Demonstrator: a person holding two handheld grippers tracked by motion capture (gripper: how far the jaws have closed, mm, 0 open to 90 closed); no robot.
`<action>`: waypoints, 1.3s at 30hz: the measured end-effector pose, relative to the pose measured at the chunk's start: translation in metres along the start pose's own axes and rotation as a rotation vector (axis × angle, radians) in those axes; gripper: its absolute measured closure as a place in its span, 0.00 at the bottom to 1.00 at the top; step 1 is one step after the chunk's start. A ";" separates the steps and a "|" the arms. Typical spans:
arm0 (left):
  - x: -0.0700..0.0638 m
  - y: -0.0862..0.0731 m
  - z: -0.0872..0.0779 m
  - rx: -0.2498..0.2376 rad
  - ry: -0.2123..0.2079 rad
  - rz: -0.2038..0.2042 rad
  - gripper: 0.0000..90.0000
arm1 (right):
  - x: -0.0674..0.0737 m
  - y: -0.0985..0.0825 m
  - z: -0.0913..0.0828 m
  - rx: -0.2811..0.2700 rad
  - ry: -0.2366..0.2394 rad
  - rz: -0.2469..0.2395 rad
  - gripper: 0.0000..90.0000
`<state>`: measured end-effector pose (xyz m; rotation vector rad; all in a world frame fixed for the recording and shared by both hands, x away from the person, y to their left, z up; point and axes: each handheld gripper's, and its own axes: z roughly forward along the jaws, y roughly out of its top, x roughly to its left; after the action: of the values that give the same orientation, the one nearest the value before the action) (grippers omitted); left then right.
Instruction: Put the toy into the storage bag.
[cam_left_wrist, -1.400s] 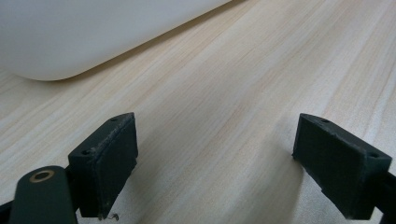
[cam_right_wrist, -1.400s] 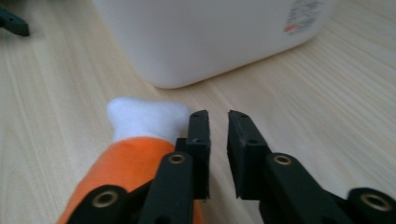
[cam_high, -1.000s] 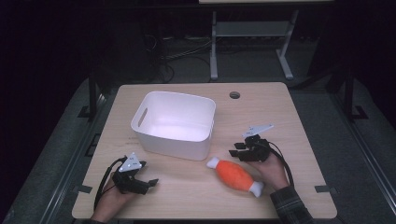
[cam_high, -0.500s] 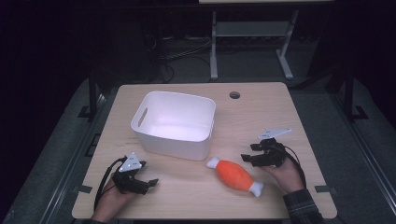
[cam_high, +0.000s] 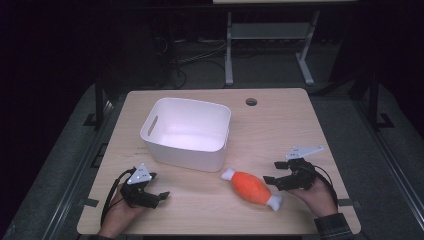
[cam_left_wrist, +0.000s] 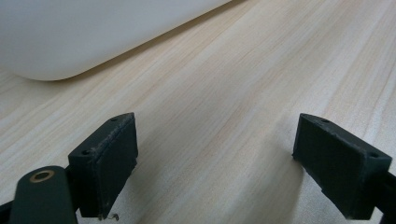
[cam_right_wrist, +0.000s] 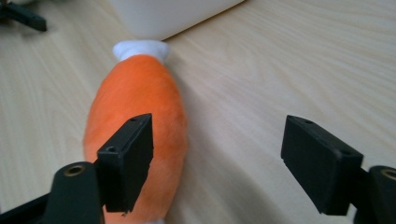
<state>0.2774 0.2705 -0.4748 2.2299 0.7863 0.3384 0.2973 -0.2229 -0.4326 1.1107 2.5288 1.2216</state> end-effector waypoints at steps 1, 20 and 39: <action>0.000 0.000 0.000 0.000 0.000 0.000 0.15 | 0.002 -0.001 -0.001 0.002 0.006 0.001 0.26; 0.000 0.000 0.000 0.000 0.000 0.000 0.14 | 0.031 0.005 0.014 -0.011 0.116 -0.036 0.19; 0.000 0.000 0.000 0.000 0.000 0.000 0.15 | 0.036 0.006 0.044 0.033 0.117 -0.029 0.13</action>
<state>0.2774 0.2705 -0.4748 2.2299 0.7862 0.3382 0.2922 -0.1693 -0.4509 1.0341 2.6501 1.2768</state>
